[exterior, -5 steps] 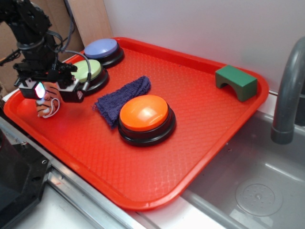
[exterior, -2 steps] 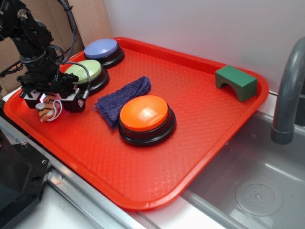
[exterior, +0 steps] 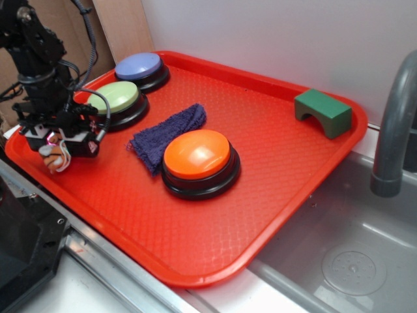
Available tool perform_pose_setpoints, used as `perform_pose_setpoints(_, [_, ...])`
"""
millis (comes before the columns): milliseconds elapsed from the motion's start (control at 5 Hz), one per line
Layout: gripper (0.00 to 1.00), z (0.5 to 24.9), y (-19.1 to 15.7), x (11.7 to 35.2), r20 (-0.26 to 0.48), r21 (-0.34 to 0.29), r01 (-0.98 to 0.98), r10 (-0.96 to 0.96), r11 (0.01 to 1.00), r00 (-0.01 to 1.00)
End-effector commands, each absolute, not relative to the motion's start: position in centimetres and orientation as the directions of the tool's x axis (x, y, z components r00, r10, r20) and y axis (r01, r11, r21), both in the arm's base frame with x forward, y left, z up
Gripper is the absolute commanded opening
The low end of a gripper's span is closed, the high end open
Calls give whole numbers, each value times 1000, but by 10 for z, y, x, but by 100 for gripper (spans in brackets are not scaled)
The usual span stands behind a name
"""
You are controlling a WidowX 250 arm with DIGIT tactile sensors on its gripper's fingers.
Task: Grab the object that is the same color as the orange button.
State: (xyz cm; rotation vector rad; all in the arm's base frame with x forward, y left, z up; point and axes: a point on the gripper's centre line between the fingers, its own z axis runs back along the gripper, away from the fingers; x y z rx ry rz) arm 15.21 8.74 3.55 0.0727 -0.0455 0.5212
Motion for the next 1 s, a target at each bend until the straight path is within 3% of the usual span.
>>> perform_pose_setpoints(0, [0, 125, 45, 177, 35, -35, -193, 194, 981, 980])
perform_pose_setpoints(400, [0, 171, -23, 189, 76, -85, -2, 8, 996, 997])
perform_pose_setpoints(600, [0, 164, -27, 190, 105, -42, 13, -8, 999, 994])
perform_pose_setpoints(800, [0, 154, -8, 189, 77, -22, -24, 25, 999, 997])
